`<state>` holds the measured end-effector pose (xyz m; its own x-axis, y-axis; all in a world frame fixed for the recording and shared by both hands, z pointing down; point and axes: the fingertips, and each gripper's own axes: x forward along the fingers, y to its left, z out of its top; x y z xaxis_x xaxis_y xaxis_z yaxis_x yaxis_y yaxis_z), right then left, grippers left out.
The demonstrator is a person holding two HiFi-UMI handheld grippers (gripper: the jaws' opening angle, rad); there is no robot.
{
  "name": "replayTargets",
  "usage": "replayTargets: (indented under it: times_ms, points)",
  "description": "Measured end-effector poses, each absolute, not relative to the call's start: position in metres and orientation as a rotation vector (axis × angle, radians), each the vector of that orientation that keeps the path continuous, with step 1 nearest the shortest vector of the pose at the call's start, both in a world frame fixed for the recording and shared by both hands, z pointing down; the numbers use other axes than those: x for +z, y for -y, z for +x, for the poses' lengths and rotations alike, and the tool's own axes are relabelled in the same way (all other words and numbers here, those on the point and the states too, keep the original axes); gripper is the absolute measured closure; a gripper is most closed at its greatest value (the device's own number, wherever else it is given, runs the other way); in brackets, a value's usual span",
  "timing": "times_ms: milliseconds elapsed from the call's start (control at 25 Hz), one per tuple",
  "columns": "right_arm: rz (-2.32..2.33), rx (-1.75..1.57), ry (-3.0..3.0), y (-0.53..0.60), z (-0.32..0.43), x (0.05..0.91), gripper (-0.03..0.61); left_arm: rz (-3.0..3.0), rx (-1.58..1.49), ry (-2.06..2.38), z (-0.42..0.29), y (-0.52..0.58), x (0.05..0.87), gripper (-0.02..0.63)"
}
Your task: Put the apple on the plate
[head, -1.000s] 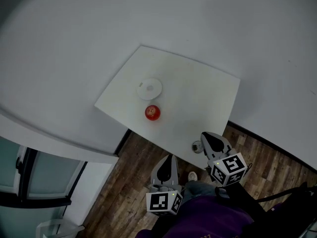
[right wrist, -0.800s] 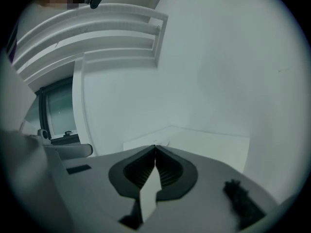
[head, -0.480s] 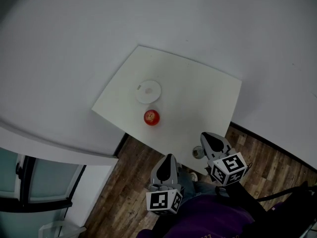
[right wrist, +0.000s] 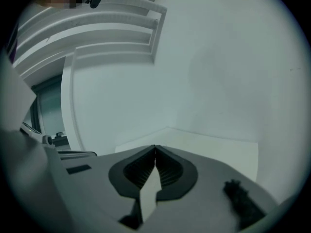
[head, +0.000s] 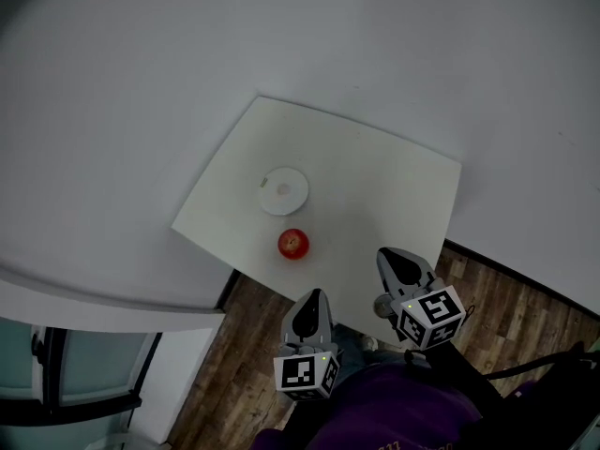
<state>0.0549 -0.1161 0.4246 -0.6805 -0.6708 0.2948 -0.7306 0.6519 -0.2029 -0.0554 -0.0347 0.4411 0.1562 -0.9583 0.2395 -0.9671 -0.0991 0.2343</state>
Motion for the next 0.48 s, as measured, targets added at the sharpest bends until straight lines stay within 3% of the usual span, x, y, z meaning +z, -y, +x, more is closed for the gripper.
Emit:
replayTargets:
  times_ms: [480]
  points:
    - [1.193, 0.43, 2.638, 0.151, 0.039, 0.428, 0.567, 2.058, 0.09, 1.865, -0.096, 0.078, 0.473, 0.55]
